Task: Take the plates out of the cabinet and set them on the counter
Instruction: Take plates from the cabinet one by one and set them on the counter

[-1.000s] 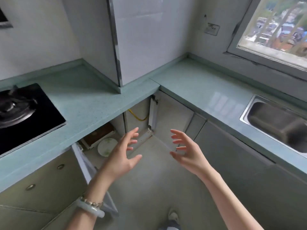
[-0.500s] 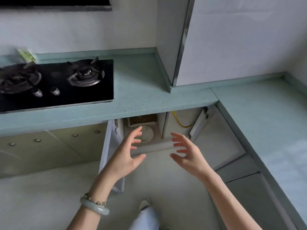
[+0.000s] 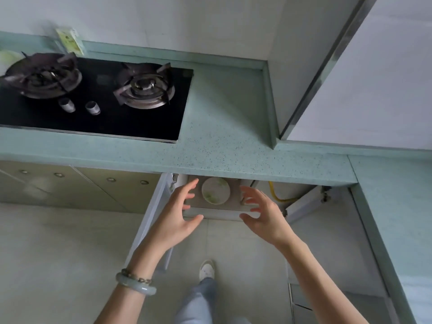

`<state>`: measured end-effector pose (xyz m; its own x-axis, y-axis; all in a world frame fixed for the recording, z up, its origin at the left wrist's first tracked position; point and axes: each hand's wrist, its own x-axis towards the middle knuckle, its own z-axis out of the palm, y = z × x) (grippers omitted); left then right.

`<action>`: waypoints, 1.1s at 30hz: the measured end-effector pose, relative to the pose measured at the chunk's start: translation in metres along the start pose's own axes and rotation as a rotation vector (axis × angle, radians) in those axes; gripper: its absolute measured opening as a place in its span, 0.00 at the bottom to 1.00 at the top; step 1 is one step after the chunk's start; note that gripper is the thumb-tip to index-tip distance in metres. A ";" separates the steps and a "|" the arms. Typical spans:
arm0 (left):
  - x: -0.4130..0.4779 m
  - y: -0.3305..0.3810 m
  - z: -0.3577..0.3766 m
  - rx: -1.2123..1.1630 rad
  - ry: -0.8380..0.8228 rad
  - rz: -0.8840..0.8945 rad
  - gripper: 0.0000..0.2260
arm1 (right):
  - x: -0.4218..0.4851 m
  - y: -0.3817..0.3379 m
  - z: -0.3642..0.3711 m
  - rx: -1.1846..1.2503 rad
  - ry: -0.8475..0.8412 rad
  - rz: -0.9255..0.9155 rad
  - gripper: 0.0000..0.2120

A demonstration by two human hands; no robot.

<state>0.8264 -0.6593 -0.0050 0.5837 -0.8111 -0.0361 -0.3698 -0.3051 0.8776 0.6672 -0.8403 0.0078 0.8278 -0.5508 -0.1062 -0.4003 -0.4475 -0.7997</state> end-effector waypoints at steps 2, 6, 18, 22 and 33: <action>0.016 -0.006 0.003 -0.004 0.026 -0.013 0.33 | 0.022 0.014 -0.001 -0.022 -0.024 -0.014 0.30; 0.037 -0.022 0.023 -0.004 0.062 -0.068 0.33 | 0.052 0.045 0.007 -0.068 -0.083 -0.023 0.30; 0.070 -0.154 0.150 -0.079 0.185 -0.230 0.36 | 0.097 0.214 0.077 -0.114 -0.140 -0.006 0.28; 0.097 -0.253 0.208 -0.099 0.197 -0.263 0.36 | 0.116 0.301 0.124 -0.098 -0.090 -0.027 0.28; 0.176 -0.463 0.293 -0.159 0.265 -0.268 0.38 | 0.209 0.490 0.248 -0.084 -0.057 -0.018 0.27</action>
<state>0.8883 -0.8068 -0.5578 0.8179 -0.5505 -0.1670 -0.0751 -0.3900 0.9178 0.7415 -0.9995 -0.5524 0.8553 -0.5022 -0.1275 -0.4146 -0.5158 -0.7497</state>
